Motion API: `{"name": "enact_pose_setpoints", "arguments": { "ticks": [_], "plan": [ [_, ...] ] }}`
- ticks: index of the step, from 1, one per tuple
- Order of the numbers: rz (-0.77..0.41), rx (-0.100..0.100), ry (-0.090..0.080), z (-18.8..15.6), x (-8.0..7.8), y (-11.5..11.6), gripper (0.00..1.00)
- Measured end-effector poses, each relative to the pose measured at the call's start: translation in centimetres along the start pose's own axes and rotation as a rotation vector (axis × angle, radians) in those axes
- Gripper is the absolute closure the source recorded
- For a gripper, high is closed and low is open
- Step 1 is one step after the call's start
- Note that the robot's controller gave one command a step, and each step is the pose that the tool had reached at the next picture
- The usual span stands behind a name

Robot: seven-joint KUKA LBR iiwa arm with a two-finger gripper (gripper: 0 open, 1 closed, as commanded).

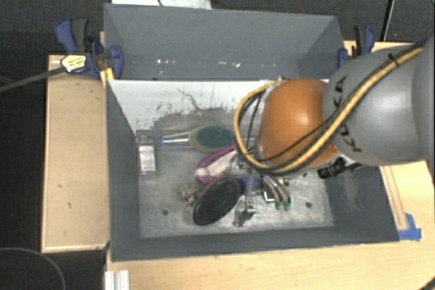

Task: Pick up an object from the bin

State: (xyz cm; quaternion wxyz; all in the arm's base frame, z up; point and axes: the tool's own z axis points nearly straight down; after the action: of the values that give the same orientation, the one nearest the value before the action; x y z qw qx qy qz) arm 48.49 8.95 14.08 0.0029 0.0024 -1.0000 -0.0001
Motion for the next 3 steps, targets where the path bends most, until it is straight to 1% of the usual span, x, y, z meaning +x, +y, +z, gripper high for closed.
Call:
{"name": "enact_pose_setpoints", "arguments": {
  "ticks": [1, 2, 3],
  "plan": [
    [-0.343, 0.0, -0.029, 6.7, 0.1, 1.7, 0.0],
    [-0.36, 0.001, -0.008, 3.9, -2.2, 1.1, 0.0],
    [-0.672, 0.0, -0.011, 3.7, -1.4, 5.8, 0.0]
  ]
}}
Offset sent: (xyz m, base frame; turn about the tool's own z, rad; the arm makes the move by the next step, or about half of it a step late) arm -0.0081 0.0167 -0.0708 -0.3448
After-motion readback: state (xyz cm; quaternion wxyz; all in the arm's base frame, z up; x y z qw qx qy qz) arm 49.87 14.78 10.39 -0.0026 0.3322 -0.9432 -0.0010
